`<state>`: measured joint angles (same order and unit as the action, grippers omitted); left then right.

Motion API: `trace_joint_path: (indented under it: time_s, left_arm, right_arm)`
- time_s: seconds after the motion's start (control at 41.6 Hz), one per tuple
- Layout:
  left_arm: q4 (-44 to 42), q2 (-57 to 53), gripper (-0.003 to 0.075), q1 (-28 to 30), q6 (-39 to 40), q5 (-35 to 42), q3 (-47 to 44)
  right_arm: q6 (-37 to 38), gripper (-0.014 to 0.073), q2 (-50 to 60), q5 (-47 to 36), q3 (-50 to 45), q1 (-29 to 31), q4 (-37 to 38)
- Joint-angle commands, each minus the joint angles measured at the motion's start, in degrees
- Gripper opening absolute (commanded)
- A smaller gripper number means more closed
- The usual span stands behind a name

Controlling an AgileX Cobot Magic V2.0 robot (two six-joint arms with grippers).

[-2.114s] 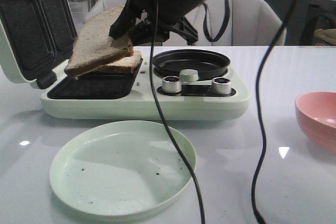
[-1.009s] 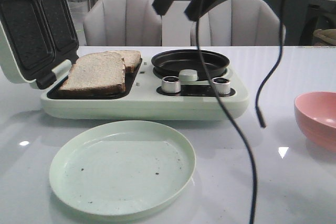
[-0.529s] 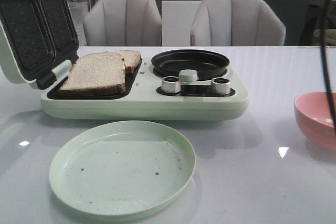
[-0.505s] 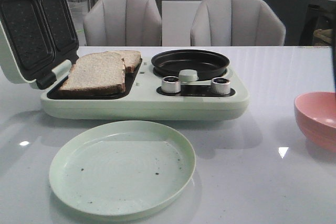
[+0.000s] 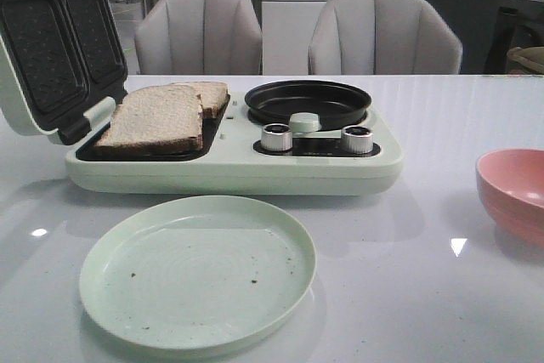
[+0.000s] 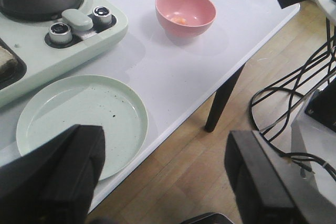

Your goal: Make breakfast with bread and shrimp

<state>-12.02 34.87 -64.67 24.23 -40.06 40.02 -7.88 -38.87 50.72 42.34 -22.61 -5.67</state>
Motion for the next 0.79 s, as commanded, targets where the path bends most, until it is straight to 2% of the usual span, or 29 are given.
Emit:
trace_joint_path:
  time_s: [0.0,0.24,0.312,0.457,0.601,0.769]
  left_arm:
    - [-0.8,2.4,0.0476,-0.5,0.0,1.9,3.3]
    - [-3.6,12.5,0.0352,-0.5,0.0,-11.1,9.5]
    - [-4.9,15.9,0.0293,0.2,0.0,-13.9,10.8]
    - [-5.1,21.9,0.0104,4.5,0.0,-15.3,12.0]
    - [-4.7,26.0,0.0109,12.3,-2.3,-14.8,12.0]
    - [0.5,27.3,0.0109,26.6,-10.0,-12.7,12.1]
  right_arm:
    - [-0.1,0.0508,0.4,-3.4,1.4,0.3,-0.1]
    - [-0.1,0.0508,0.4,-3.4,1.4,0.3,-0.1]
    - [-0.1,0.0508,0.4,-3.4,1.4,0.3,-0.1]
    - [-0.1,0.0508,0.4,-3.4,1.4,0.3,-0.1]
    - [-0.1,0.0508,0.4,-3.4,1.4,0.3,-0.1]
    - [-0.1,0.0508,0.4,-3.4,1.4,0.3,-0.1]
